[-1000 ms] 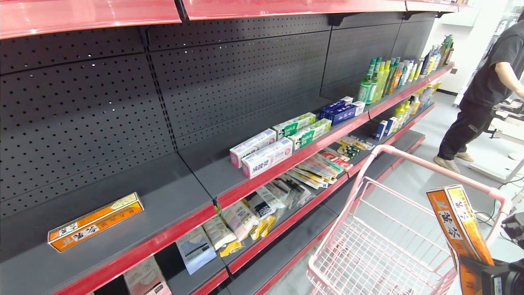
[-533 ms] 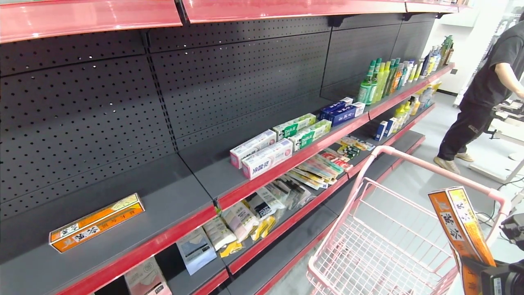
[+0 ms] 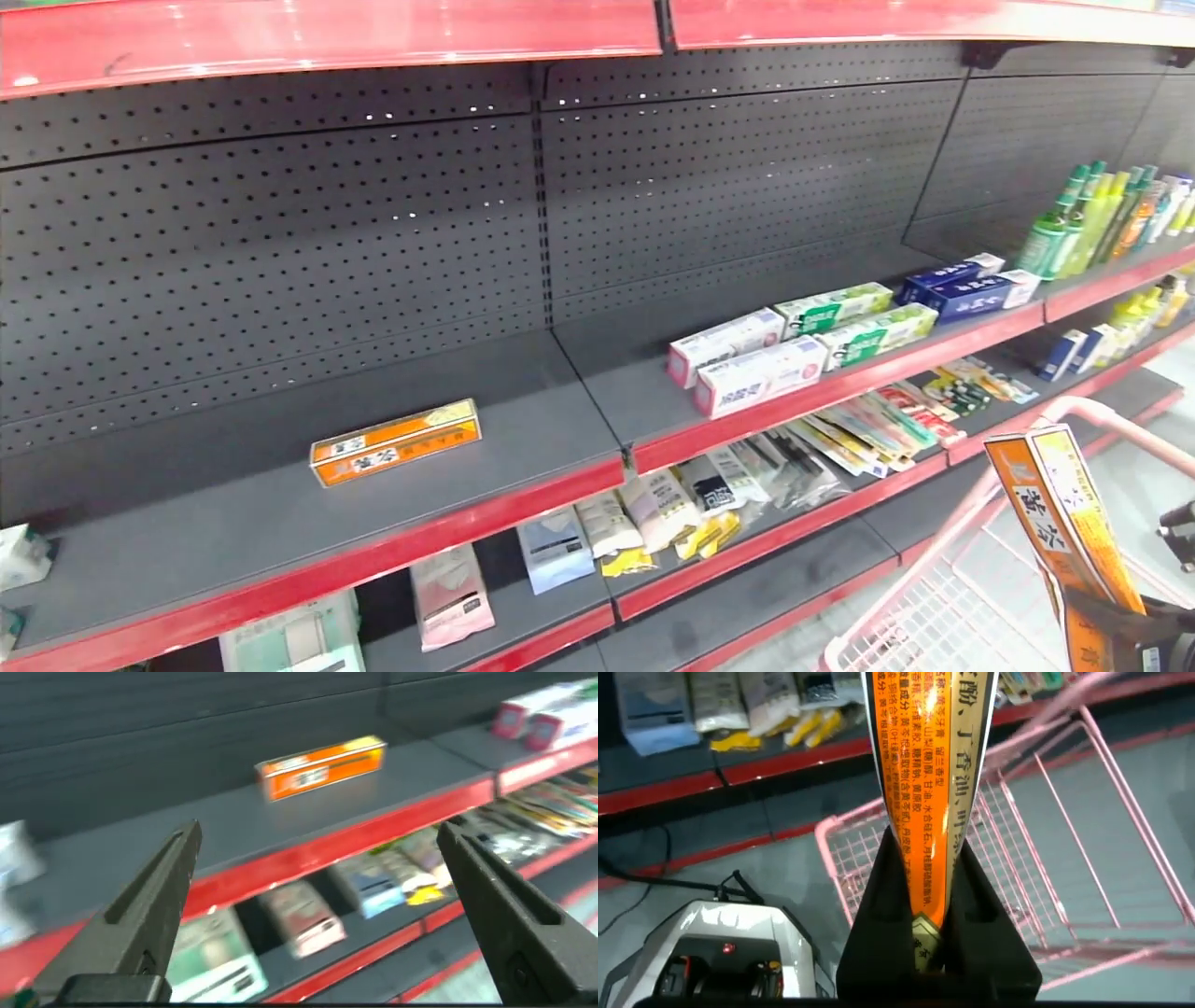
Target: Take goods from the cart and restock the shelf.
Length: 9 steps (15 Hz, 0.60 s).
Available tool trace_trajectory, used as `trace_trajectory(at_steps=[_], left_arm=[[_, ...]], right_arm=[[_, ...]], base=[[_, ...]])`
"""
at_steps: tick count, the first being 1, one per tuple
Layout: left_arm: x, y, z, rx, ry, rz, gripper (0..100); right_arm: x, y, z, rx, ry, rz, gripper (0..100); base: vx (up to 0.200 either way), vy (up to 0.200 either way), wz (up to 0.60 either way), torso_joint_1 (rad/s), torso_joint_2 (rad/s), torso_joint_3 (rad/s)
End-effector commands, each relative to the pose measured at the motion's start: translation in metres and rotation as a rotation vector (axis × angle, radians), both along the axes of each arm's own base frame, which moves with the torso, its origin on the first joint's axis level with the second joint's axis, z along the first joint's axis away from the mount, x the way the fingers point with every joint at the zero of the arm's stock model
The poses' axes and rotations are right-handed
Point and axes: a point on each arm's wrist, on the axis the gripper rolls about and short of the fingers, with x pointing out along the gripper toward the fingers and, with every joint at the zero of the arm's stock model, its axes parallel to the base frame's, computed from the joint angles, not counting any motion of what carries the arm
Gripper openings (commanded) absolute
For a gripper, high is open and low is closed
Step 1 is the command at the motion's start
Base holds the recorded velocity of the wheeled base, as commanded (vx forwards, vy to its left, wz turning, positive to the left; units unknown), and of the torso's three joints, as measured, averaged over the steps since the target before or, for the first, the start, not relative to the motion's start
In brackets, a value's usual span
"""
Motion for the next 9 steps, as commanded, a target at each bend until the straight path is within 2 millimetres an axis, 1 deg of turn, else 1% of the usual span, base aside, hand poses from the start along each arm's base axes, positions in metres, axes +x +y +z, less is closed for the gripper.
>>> trace_trajectory(at_steps=[1, 5, 8, 9], left_arm=[[0.0, 0.0, 0.0, 0.0, 0.001, 0.0, 100], [0.0, 0.0, 0.0, 0.0, 0.001, 0.0, 100], [0.0, 0.0, 0.0, 0.002, 0.002, -0.003, 100], [0.0, 0.0, 0.0, 0.002, 0.001, -0.004, 100]], right_arm=[[-0.002, 0.0, 0.0, 0.001, -0.008, 0.001, 0], [-0.003, -0.001, 0.001, 0.002, -0.015, -0.005, 0], [-0.011, -0.002, 0.002, 0.009, -0.057, -0.007, 0], [-0.019, -0.002, 0.004, 0.025, -0.107, 0.005, 0]], base=[[0.0, 0.0, 0.6, -0.002, 0.0, 0.007], [0.0, 0.0, 0.6, 0.002, 0.0, -0.001], [0.0, 0.0, 0.0, 0.0, 0.0, 0.0], [0.0, 0.0, 0.0, 0.0, 0.0, 0.0]])
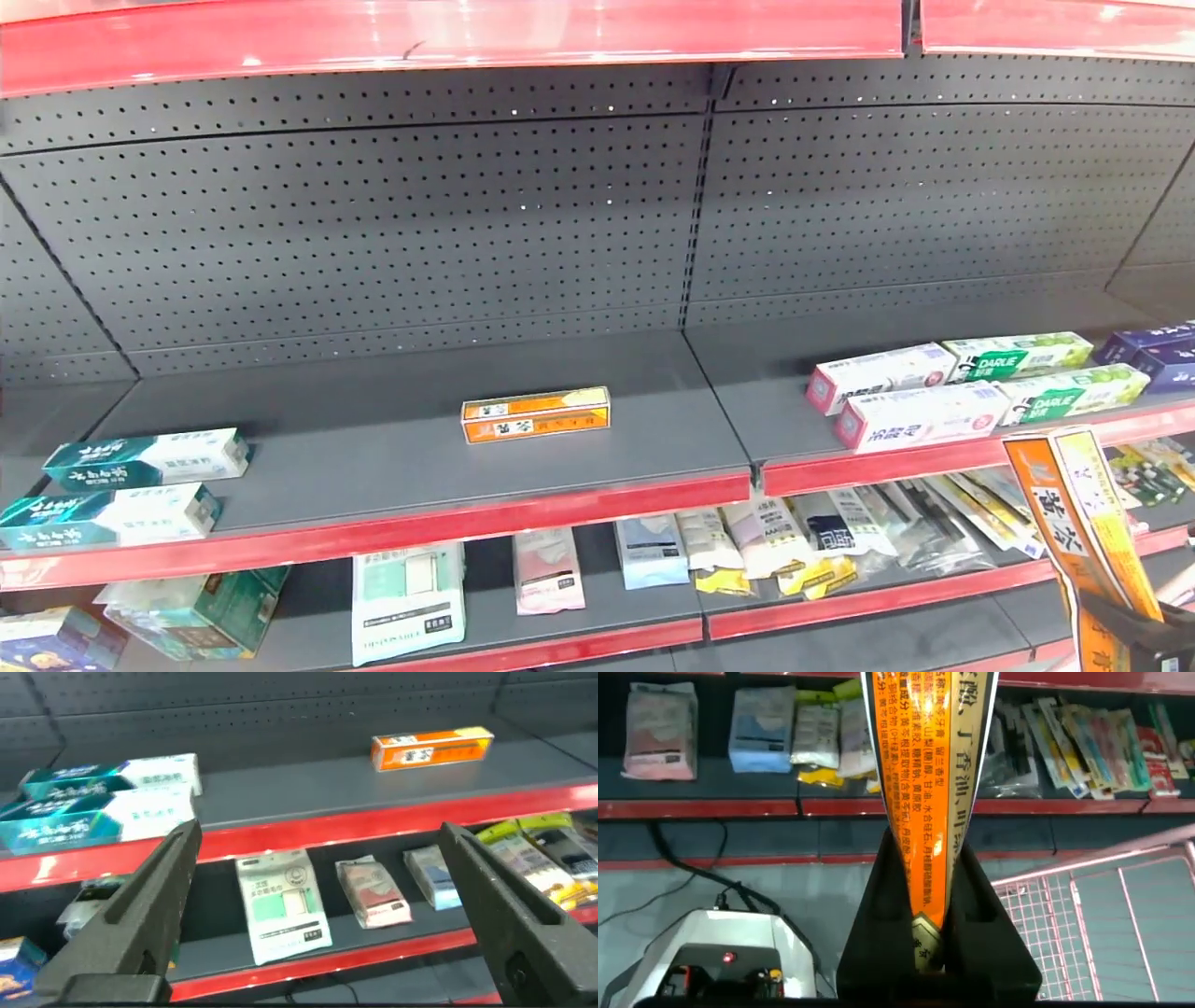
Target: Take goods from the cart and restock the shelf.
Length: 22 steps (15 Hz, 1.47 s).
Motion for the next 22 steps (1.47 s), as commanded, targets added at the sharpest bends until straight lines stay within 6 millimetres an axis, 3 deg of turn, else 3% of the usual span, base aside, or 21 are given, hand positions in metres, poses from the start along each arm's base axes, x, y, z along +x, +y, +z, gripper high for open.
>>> trace_trajectory(at_steps=[1, 4, 5, 6, 7, 8, 9, 10, 12, 15, 18, 22], left_arm=[[0.0, 0.0, 0.0, 0.001, 0.002, -0.001, 100], [0.0, 0.0, 0.0, 0.043, -0.005, -0.061, 100], [-0.002, 0.0, 0.013, 0.051, -0.023, -0.125, 100], [0.007, -0.001, 0.058, 0.045, 0.022, -0.137, 100], [0.016, -0.003, 0.077, 0.025, 0.053, -0.134, 100], [0.061, -0.009, 0.135, -0.116, 0.115, -0.102, 100], [0.082, -0.011, 0.137, -0.105, 0.153, -0.077, 100], [0.111, -0.014, 0.128, -0.057, 0.19, -0.015, 100], [0.151, -0.017, 0.113, -0.015, 0.215, 0.081, 100], [0.185, -0.021, 0.102, 0.088, 0.3, 0.123, 100], [0.228, -0.038, 0.09, 0.1, 0.373, -0.039, 100], [0.316, -0.087, 0.059, -0.022, 0.244, 0.084, 100]], right_arm=[[-0.016, 0.0, 0.004, 0.021, -0.1, 0.023, 0], [-0.036, -0.002, -0.002, 0.017, -0.186, 0.022, 0], [-0.04, -0.002, -0.005, 0.018, -0.2, 0.019, 0], [-0.049, -0.003, -0.007, 0.034, -0.244, 0.028, 0], [-0.051, -0.003, -0.008, 0.035, -0.247, 0.026, 0], [-0.054, -0.004, -0.007, 0.03, -0.26, -0.002, 0], [-0.056, -0.004, -0.007, 0.026, -0.27, -0.012, 0], [-0.057, -0.005, -0.007, 0.002, -0.271, -0.053, 0], [-0.057, -0.006, -0.007, -0.022, -0.267, -0.082, 0], [-0.06, -0.006, -0.009, -0.038, -0.284, -0.073, 0], [-0.062, -0.006, -0.012, -0.039, -0.253, -0.067, 0], [-0.064, -0.006, -0.014, -0.041, -0.254, -0.065, 0]], base=[[0.0, 0.0, 0.0, 0.0, 0.0, 0.0], [0.0, 0.0, 0.0, 0.0, 0.0, 0.0], [0.0, 0.0, 0.0, 0.0, 0.0, 0.0], [0.0, 0.0, 0.0, 0.0, 0.0, 0.0], [0.0, 0.0, 0.0, 0.0, 0.0, 0.0], [0.0, 0.0, 0.0, 0.0, 0.0, 0.0], [0.0, 0.0, 0.0, 0.0, 0.0, 0.0], [0.0, 0.0, 0.0, 0.0, 0.0, 0.0], [0.0, 0.0, 0.0, 0.0, 0.0, 0.0], [0.0, 0.0, 0.0, 0.0, 0.0, 0.0], [0.0, 0.0, 0.0, 0.0, 0.0, 0.0], [0.0, 0.0, 0.0, 0.0, 0.0, 0.0]])
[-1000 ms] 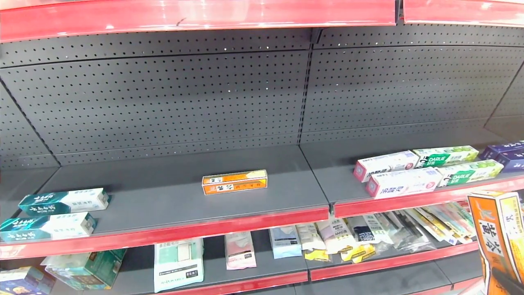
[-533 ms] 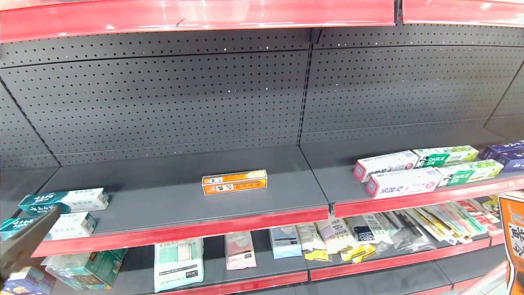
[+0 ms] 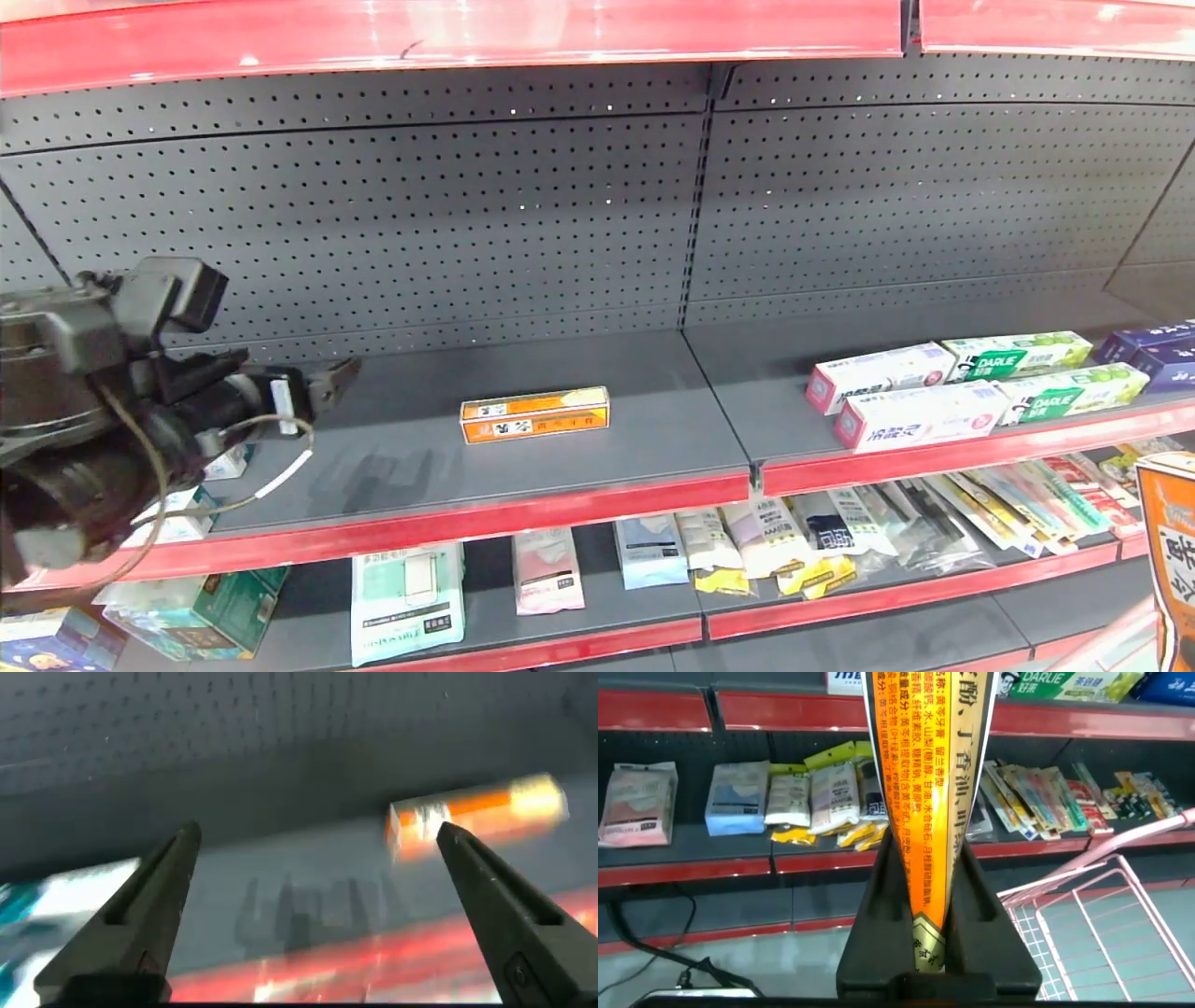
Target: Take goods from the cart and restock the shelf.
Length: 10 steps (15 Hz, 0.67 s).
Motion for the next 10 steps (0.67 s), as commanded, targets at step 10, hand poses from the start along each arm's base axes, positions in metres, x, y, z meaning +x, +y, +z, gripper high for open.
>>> trace_trajectory(at_steps=[10], left_arm=[[0.112, -0.105, -0.039, -0.247, 0.14, 0.016, 100]], right_arm=[[-0.006, 0.0, -0.003, -0.04, -0.011, 0.012, 0]], base=[[0.0, 0.0, 0.0, 0.0, 0.0, 0.0]])
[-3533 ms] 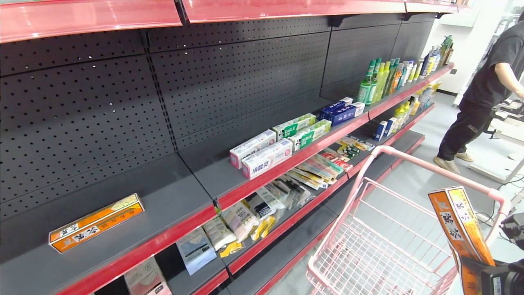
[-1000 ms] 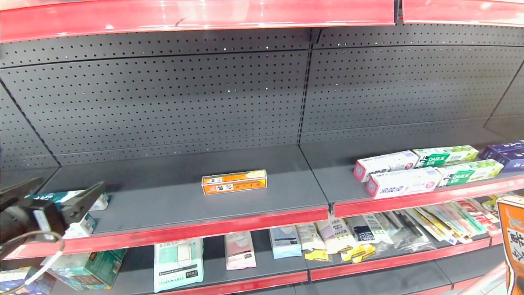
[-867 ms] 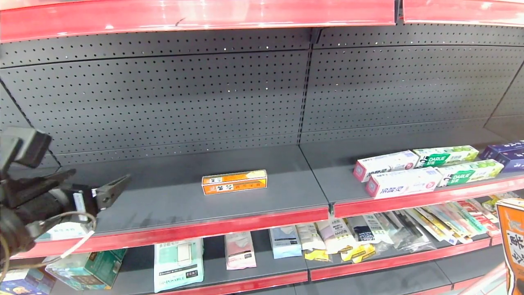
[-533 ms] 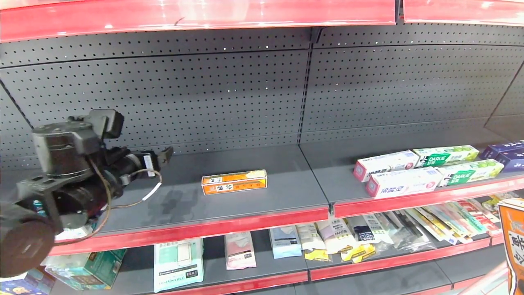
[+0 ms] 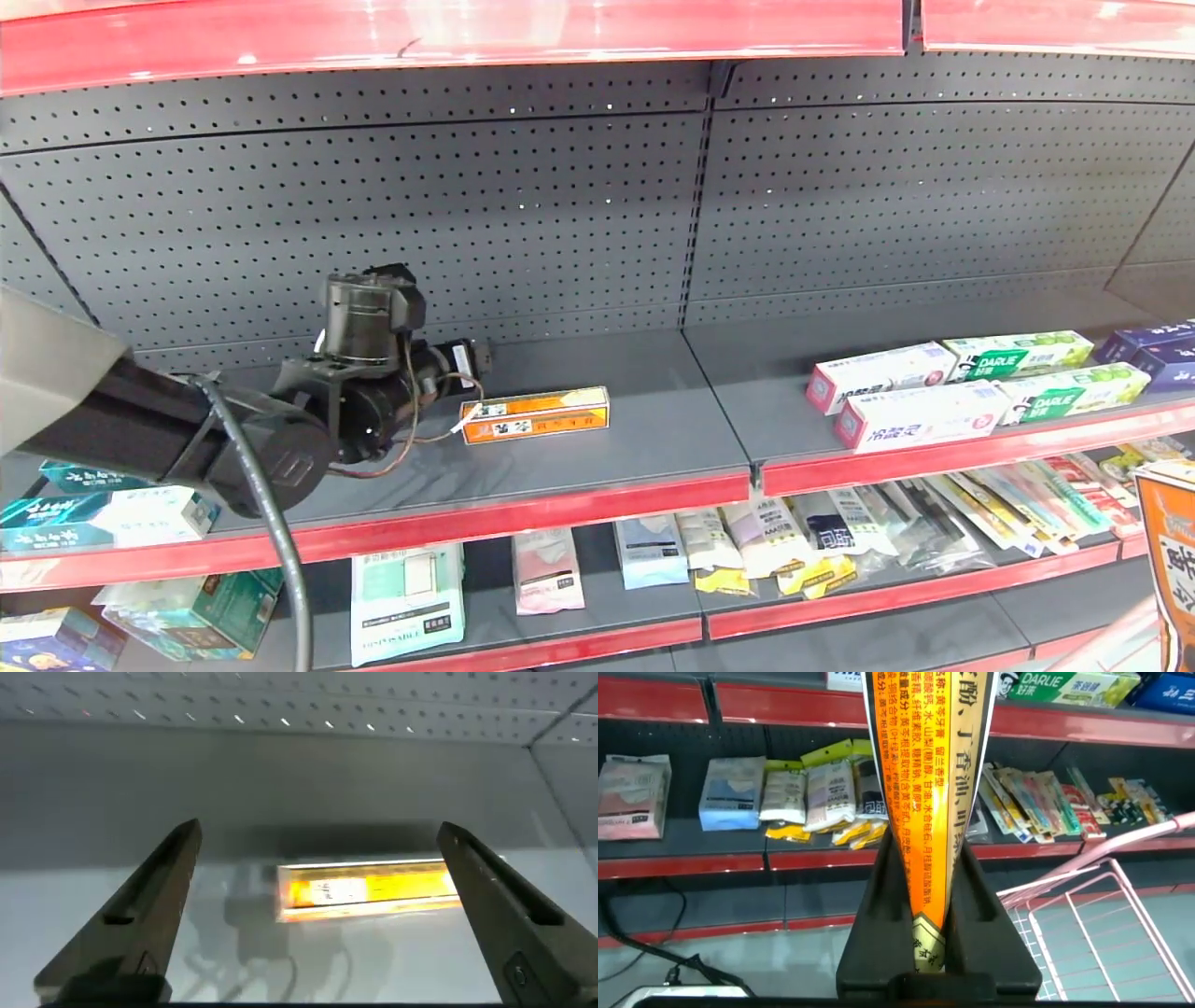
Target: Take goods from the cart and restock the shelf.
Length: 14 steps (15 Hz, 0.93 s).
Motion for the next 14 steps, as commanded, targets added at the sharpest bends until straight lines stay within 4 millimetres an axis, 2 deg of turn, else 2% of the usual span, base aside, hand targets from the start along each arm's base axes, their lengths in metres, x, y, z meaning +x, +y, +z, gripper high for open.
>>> trace_trajectory(at_steps=[1, 4, 8, 14], left_arm=[[0.018, -0.018, 0.004, -0.025, 0.028, -0.03, 100], [0.019, -0.023, 0.003, -0.005, 0.078, -0.13, 100], [0.046, -0.037, -0.017, 0.023, 0.092, -0.154, 100], [0.062, -0.048, -0.04, 0.06, 0.146, -0.19, 100]], right_arm=[[-0.002, 0.0, -0.001, -0.007, -0.005, 0.004, 0], [-0.007, 0.0, -0.005, -0.01, 0.001, 0.004, 0], [-0.014, 0.0, -0.007, -0.019, 0.015, 0.011, 0], [-0.014, 0.0, -0.007, -0.018, 0.008, 0.01, 0]], base=[[0.0, 0.0, 0.0, 0.0, 0.0, 0.0], [0.0, 0.0, 0.0, 0.0, 0.0, 0.0], [0.0, 0.0, 0.0, 0.0, 0.0, 0.0], [0.0, 0.0, 0.0, 0.0, 0.0, 0.0]])
